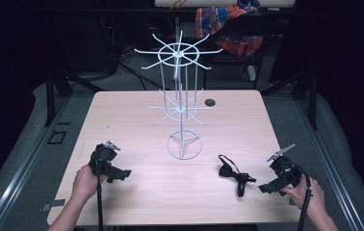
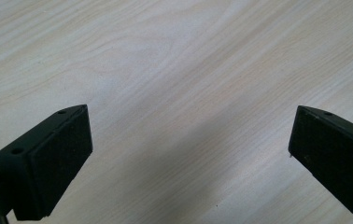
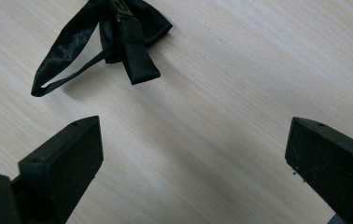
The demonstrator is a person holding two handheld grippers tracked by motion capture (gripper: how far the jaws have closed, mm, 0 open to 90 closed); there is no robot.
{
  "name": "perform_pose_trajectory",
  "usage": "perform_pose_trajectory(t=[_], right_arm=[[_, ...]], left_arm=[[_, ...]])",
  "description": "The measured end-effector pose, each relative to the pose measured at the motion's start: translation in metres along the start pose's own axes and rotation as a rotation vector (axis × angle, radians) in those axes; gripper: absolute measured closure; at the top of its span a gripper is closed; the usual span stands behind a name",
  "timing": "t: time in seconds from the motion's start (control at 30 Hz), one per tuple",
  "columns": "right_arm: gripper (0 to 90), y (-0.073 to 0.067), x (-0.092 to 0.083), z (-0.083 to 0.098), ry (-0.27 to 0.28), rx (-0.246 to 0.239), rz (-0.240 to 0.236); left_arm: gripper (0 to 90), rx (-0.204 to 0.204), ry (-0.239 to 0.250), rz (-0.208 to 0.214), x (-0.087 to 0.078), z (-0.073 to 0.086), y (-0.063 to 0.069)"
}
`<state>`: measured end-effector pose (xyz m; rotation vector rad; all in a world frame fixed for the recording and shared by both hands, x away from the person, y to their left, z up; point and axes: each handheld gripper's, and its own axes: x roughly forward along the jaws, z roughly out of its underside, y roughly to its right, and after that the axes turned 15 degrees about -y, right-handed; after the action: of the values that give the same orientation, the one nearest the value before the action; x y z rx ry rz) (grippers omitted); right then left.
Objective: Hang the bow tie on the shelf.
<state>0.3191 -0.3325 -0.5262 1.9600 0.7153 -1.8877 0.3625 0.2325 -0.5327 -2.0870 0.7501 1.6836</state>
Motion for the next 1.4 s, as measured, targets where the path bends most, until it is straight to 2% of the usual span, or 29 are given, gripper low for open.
perform_pose_trajectory(t=[0.03,0.07,0.1,0.23,0.27,0.33,0.37,0.47,0.5,0.53,0.57,0.7,0.77,0.83,0.97,1.0,1.03,1.1,1.17,1.2,1.23,1.27,1.37,1.4], right_arm=[[3.7,0.001,-0.001,0.000,-0.012,-0.012,-0.010],[3.6,0.002,-0.003,-0.001,-0.038,-0.033,0.005],[3.5,0.002,-0.003,-0.001,-0.040,-0.034,0.000],[2.2,0.002,-0.003,-0.001,-0.027,-0.022,-0.013],[1.9,0.000,0.000,0.000,0.006,0.005,-0.026],[1.7,-0.001,0.000,0.000,0.011,0.009,-0.029],[1.5,0.000,-0.002,-0.001,-0.020,-0.010,-0.030],[1.2,-0.001,-0.003,-0.002,-0.020,-0.020,-0.021],[0.9,-0.002,-0.003,-0.003,-0.019,-0.021,-0.032],[0.8,-0.004,-0.002,-0.003,-0.001,-0.007,-0.022],[0.5,-0.003,-0.004,-0.004,-0.024,-0.027,-0.015],[0.0,-0.006,-0.003,-0.006,-0.028,-0.031,-0.021],[0.0,-0.007,-0.005,-0.007,-0.021,-0.042,-0.021],[0.0,-0.010,-0.005,-0.007,0.021,-0.028,-0.026],[0.0,-0.015,-0.009,-0.008,0.024,-0.043,-0.018],[0.0,-0.016,-0.008,-0.008,0.041,-0.049,-0.024],[0.0,-0.016,-0.009,-0.009,0.033,-0.058,-0.005],[0.0,-0.018,-0.010,-0.010,0.045,-0.058,-0.018],[0.0,-0.019,-0.011,-0.010,0.042,-0.066,0.001],[0.0,-0.020,-0.010,-0.011,0.055,-0.060,-0.016],[0.0,-0.020,-0.010,-0.011,0.060,-0.060,-0.017],[0.0,-0.020,-0.011,-0.012,0.041,-0.070,-0.008],[0.0,-0.023,-0.011,-0.014,0.071,-0.070,-0.004],[0.0,-0.023,-0.012,-0.016,0.065,-0.081,-0.009]], left_arm=[[0.0,0.002,-0.002,0.002,0.000,0.000,0.000],[0.0,0.004,-0.005,0.001,0.000,0.000,0.000],[0.0,0.008,-0.009,-0.005,0.000,-0.001,0.000],[0.0,0.002,0.006,-0.003,-0.002,-0.001,0.001],[0.0,0.003,0.002,-0.012,-0.002,-0.001,0.002],[0.0,-0.003,0.004,-0.016,-0.002,-0.002,0.002],[0.0,-0.003,0.006,-0.013,-0.002,-0.002,0.002],[0.0,-0.001,-0.010,-0.009,-0.001,-0.001,0.001],[0.0,-0.002,-0.008,-0.009,-0.002,0.000,0.001],[0.0,-0.003,-0.005,-0.012,-0.002,0.000,0.002],[0.0,-0.001,-0.008,-0.014,-0.002,0.000,0.001],[0.0,-0.001,-0.019,-0.011,-0.001,0.000,0.001],[0.0,0.000,-0.020,-0.010,-0.001,0.000,0.002],[0.0,0.003,-0.023,-0.015,-0.001,0.000,0.002],[0.0,0.004,-0.023,-0.015,0.000,0.000,0.003],[0.0,0.004,-0.023,-0.014,0.000,0.000,0.003],[0.0,0.004,-0.023,-0.014,0.000,0.000,0.003],[0.0,0.004,-0.024,-0.014,0.000,0.000,0.003],[0.0,0.006,-0.028,-0.016,0.000,0.000,0.002],[0.0,0.006,-0.028,-0.016,0.000,0.000,0.002],[0.0,0.005,-0.028,-0.017,0.000,0.000,0.002],[0.0,0.005,-0.028,-0.017,0.000,0.000,0.002],[0.0,0.005,-0.029,-0.016,0.000,-0.001,0.003],[0.0,0.007,-0.031,-0.017,0.000,-0.001,0.003]])
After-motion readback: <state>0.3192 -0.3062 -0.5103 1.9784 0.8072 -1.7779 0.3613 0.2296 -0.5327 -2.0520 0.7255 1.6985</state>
